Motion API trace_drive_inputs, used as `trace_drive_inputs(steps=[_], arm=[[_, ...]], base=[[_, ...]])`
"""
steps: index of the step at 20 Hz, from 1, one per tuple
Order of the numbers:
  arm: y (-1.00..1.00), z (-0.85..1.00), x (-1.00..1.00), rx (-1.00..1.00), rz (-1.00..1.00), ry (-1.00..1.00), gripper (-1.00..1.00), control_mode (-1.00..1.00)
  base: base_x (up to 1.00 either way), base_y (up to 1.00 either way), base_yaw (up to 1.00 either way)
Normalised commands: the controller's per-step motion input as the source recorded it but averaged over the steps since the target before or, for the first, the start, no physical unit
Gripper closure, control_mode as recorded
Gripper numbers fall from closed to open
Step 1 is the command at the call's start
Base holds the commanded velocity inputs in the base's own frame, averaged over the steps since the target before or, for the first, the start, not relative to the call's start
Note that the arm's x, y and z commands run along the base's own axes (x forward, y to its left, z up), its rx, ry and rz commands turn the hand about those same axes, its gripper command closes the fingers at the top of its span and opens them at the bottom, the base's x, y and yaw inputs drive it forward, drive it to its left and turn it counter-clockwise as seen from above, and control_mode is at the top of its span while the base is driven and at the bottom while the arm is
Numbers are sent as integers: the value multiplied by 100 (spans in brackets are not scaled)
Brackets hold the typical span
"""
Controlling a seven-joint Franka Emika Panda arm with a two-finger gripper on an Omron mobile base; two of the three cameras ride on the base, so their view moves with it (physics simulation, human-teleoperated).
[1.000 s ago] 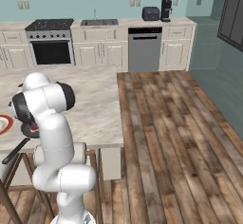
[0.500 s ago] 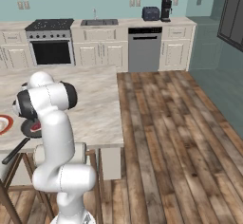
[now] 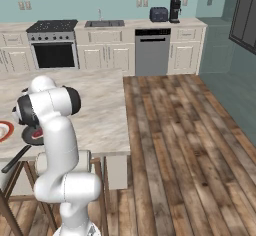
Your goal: Pick up the pan with the steak in it and place it on the dining table. Then place the steak on the plate.
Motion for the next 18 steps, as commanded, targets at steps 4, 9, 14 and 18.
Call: trace_drive_inputs(steps=[4, 9, 14, 18], arm=[[0, -11, -12, 0, 0, 0, -100, -100], [0, -23, -17, 0, 0, 0, -100, -100], [0, -33, -28, 0, 0, -1, -100, -100], [0, -30, -27, 0, 0, -1, -100, -100]], base=[[0, 0, 0], [0, 0, 0], [0, 0, 0], [0, 0, 0]])
